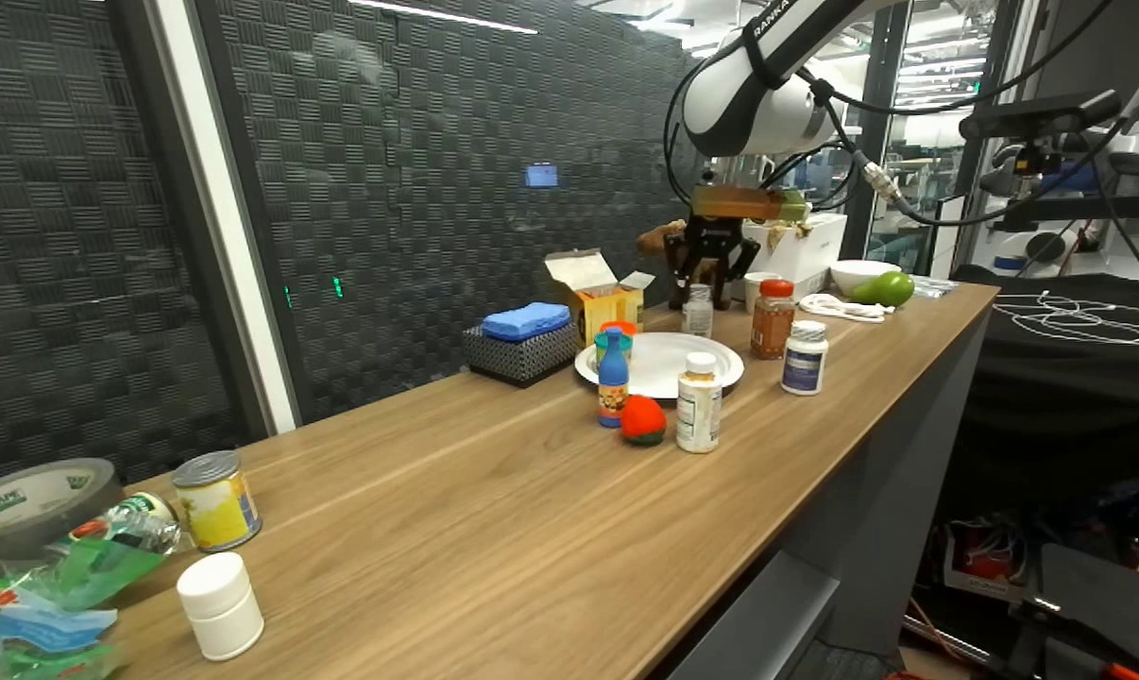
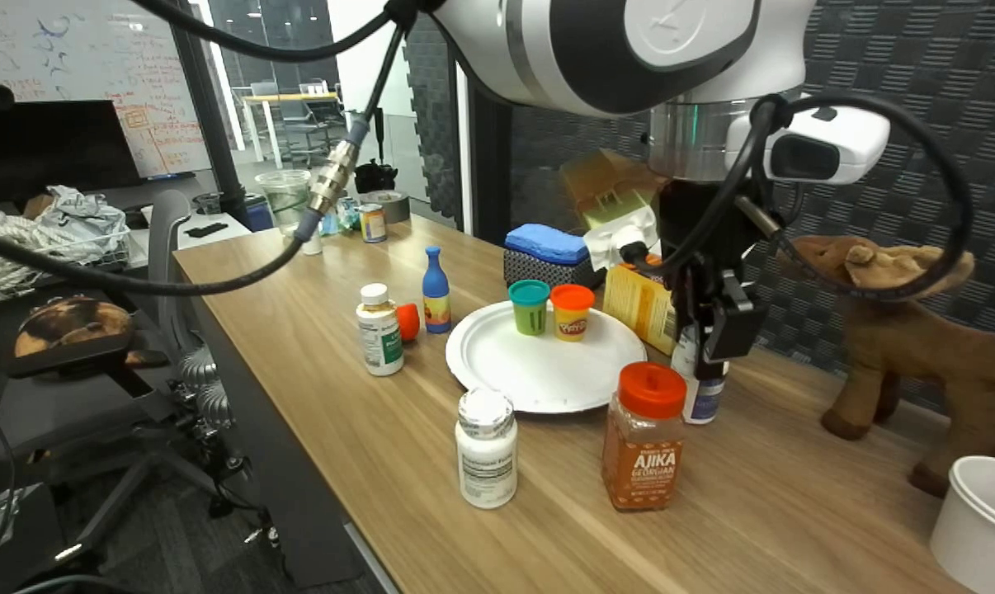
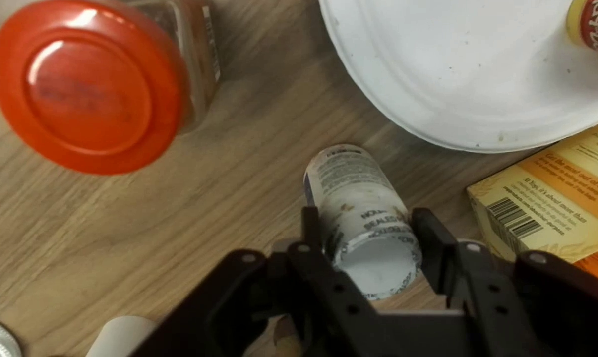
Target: Place the containers and the orange toy on the white plate
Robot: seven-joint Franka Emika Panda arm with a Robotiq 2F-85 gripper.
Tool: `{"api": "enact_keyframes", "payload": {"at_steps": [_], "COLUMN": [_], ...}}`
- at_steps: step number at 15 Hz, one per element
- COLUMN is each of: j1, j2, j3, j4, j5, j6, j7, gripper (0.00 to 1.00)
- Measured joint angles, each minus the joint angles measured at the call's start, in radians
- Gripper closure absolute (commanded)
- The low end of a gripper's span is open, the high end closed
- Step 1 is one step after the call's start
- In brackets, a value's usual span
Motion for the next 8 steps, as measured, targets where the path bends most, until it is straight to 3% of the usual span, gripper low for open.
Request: {"api": "enact_keyframes", "payload": {"at_steps": [4, 8], "j1": [0.02, 0.087], "j2": [-0.019, -0.072], "j3": [-0.009, -0.008], "j4": [-0.002, -0.017], "j5": [-0.066, -0.15], "j6": [-0.001, -0.013], "j7": [0.001, 0.003], "gripper": [0.76, 0.76]}}
